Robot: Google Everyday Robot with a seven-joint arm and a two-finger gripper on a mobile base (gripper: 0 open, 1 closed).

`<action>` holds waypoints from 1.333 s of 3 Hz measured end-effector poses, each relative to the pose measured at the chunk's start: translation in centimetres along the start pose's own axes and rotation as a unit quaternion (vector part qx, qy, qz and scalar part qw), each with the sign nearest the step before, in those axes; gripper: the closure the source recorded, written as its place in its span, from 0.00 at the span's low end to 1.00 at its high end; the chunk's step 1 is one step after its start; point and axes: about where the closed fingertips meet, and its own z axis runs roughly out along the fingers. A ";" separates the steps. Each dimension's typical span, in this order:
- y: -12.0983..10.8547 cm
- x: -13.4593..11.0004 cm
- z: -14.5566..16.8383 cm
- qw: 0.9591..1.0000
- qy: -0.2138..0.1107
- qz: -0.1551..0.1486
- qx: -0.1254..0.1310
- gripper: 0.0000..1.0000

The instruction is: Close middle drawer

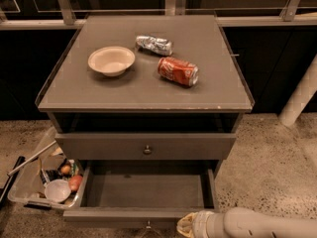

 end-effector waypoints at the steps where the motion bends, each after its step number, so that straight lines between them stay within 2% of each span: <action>1: 0.0 0.0 0.0 1.000 0.000 0.000 0.000 0.36; 2: 0.0 0.0 0.0 1.000 0.000 0.000 0.000 0.12; 3: -0.7 -0.3 0.0 1.000 -0.011 -0.003 0.011 0.00; 4: -2.6 -1.0 0.8 0.999 -0.035 -0.022 0.011 0.18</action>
Offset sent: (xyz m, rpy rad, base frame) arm 0.0000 0.0000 0.0000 0.0000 0.0000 0.0000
